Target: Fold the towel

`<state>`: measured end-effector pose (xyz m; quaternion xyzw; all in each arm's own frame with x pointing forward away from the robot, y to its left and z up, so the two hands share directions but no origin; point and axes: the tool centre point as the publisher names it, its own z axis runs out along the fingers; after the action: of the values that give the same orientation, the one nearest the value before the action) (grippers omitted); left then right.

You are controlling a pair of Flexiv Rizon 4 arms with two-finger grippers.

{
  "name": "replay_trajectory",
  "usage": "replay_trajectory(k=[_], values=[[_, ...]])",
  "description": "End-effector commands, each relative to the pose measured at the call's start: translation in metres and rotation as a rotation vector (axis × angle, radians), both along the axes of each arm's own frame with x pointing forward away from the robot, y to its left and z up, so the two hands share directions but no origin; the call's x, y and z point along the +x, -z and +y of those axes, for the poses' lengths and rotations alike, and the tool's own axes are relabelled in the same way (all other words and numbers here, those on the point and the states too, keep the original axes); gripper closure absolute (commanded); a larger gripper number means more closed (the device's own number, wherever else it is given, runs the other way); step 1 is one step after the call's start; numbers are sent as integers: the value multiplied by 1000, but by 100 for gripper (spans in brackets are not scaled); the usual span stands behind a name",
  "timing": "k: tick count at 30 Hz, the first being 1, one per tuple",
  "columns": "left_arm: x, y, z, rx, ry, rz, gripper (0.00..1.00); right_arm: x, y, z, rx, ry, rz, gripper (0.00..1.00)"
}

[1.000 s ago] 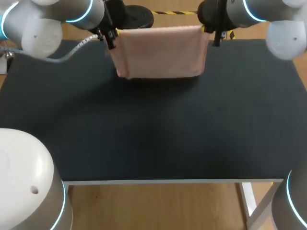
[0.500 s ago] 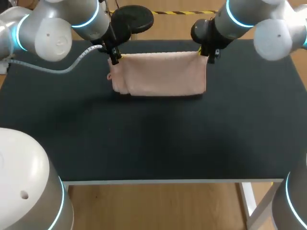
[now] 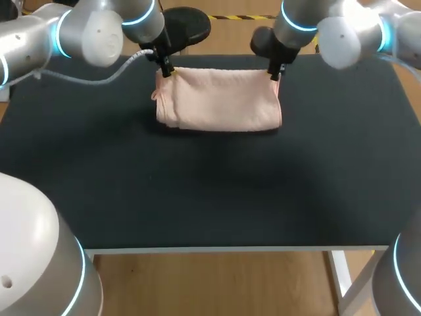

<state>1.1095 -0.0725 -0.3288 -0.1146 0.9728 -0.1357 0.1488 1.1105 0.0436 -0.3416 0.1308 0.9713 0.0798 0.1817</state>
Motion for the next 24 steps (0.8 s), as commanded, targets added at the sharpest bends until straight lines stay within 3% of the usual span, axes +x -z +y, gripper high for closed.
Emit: replay_trajectory(k=[1, 8, 9, 10, 11, 12, 13, 14, 20, 24], values=[[37, 34, -9, -17, 28, 102, 100, 35, 27, 4, -9, 25, 16, 100], [50, 41, -7, -15, 24, 122, 100, 56, 35, 3, -13, 48, -2, 100], [50, 41, -6, -14, 24, 125, 100, 57, 36, 3, -15, 47, -6, 93], [50, 42, -6, -13, 24, 127, 100, 57, 36, 3, -11, 46, -16, 67], [50, 42, -5, -14, 27, 137, 100, 58, 36, 4, -11, 46, -16, 53], [50, 43, -5, -2, 21, 146, 100, 58, 36, 4, -11, 55, -21, 0], [50, 44, -5, -2, 13, 150, 76, 59, 35, 4, 8, 63, -33, 0], [51, 44, -4, -14, 20, 170, 0, 59, 34, 3, 19, 73, -40, 0], [56, 38, 4, -61, -23, 180, 0, 54, 24, 1, 97, 116, -76, 0], [55, 24, 15, -187, -3, 210, 0, 41, 19, 0, 110, 122, -77, 0]])
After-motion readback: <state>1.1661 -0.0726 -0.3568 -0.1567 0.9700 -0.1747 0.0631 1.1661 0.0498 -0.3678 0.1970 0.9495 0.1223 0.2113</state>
